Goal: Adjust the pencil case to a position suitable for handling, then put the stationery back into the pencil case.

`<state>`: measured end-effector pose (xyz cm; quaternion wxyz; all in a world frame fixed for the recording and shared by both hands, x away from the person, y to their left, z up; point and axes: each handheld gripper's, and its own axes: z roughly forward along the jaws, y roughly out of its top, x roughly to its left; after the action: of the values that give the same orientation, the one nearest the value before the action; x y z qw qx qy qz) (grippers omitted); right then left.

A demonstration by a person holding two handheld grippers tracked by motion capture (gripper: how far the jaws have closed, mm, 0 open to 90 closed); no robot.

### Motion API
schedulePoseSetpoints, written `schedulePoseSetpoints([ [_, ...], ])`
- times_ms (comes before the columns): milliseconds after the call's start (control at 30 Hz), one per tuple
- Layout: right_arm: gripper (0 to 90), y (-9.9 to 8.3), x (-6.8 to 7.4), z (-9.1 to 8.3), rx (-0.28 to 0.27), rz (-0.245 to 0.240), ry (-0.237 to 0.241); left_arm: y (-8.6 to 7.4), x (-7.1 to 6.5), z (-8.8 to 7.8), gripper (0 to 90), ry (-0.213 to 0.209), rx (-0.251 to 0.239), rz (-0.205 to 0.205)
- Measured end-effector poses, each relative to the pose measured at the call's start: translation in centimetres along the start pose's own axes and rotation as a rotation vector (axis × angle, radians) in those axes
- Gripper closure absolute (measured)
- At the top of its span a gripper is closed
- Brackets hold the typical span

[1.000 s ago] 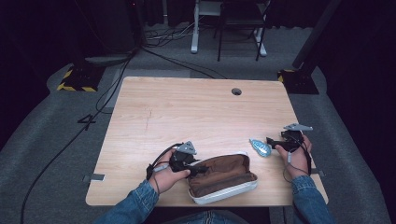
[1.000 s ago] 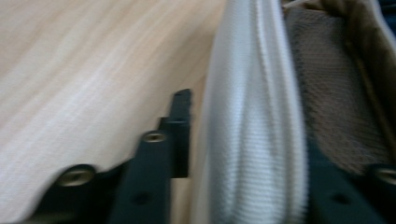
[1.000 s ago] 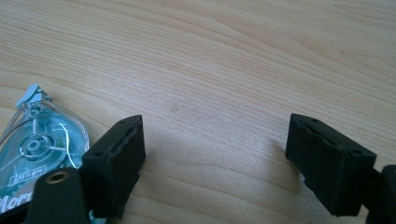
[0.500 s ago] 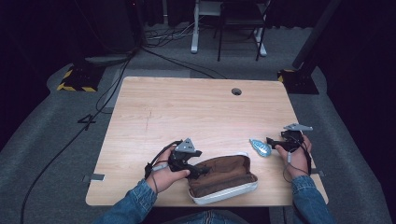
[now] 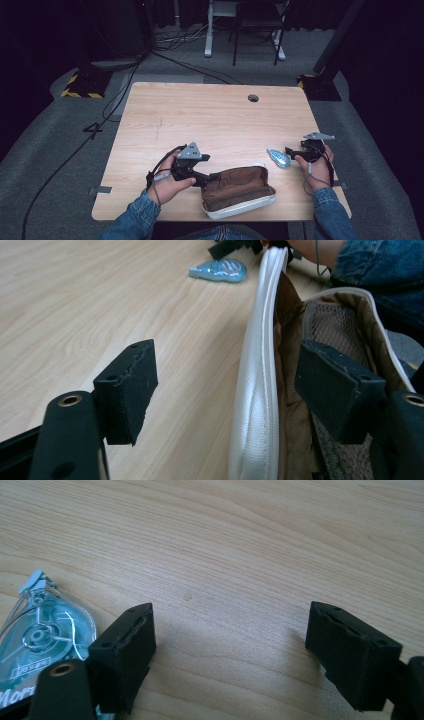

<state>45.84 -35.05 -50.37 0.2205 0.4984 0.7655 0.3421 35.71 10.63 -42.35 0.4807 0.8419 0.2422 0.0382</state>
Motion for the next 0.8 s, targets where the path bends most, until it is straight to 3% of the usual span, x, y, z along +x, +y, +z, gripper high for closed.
schedulePoseSetpoints([
  [167, 23.3, 0.0, 0.0, 0.0, -0.003, -0.001, 0.002, 0.2, 0.4, -1.1, 25.4, 0.024, -0.025, -0.005],
  [233, 36.0, -0.1, 0.0, -0.3, -0.017, 0.006, 0.0, 0.3, 0.7, -1.6, 25.4, 0.041, -0.034, -0.004],
  [300, 42.4, 0.0, -0.1, -0.5, -0.012, 0.02, 0.022, 0.3, 1.3, -2.4, 25.4, 0.071, -0.049, -0.008],
  [500, 41.2, 0.5, -0.3, -1.7, -0.025, 0.032, 0.039, -0.2, 3.0, -4.4, 25.5, 0.161, -0.07, -0.037],
  [800, 41.2, 1.1, -0.7, -2.6, -0.03, 0.043, 0.035, -2.7, 6.4, -6.2, 22.2, 0.307, -0.042, -0.099],
])
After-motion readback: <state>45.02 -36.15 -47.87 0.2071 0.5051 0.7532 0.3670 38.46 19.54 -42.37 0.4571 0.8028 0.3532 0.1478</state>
